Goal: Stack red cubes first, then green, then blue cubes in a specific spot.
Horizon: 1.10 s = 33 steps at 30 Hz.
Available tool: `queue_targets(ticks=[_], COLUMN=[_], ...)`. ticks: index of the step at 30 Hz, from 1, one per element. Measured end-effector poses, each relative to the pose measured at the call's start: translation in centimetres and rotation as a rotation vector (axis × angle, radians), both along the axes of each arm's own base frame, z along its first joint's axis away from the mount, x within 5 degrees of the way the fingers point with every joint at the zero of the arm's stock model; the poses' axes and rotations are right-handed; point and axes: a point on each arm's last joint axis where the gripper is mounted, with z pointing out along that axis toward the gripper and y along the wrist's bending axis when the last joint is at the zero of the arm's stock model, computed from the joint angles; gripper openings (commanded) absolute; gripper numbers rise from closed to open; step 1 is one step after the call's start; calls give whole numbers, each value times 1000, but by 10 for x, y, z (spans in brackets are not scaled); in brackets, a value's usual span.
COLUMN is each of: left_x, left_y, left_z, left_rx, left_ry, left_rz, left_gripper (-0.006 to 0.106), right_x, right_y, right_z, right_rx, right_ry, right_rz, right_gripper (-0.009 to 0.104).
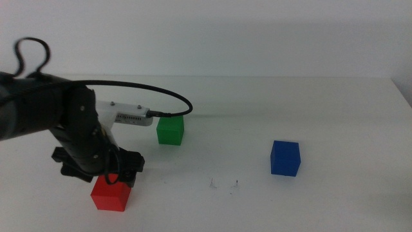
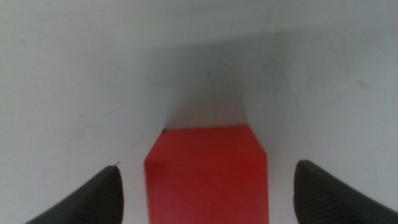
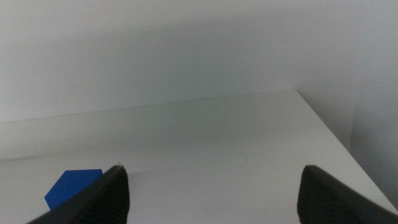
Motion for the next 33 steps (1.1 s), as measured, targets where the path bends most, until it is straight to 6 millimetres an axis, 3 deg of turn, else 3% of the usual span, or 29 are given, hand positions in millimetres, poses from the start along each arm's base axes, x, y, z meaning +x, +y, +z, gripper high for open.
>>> queue_targets(ticks=[4,9,13,15,20,23,27,33], left_x=[4,5,5,9,27,31,39,51], left_y=[-2,-3,-9,-23,-97,-141,-178,-200], left_z=[-14,-23,-17,-1,42,49,36,3], left_rx=[2,-7,-34,-24,-34,-88,-108,-70], left_ry=[30,64,96,100,-25,-54,-19,37], left_rz=[34,101,141,116,70,110,117,113], left_gripper=[80,39,11,1,-2,-2,-2,-1], right_x=[0,0,0,0,0,0,0,0], right_y=[0,0,0,0,0,0,0,0], right_z=[0,0,0,0,0,0,0,0], right_rx=[0,0,0,0,0,0,0,0], right_ry=[0,0,0,0,0,0,0,0], right_rz=[0,0,0,0,0,0,0,0], right_gripper=[93,93,93,93,93,93,93,93])
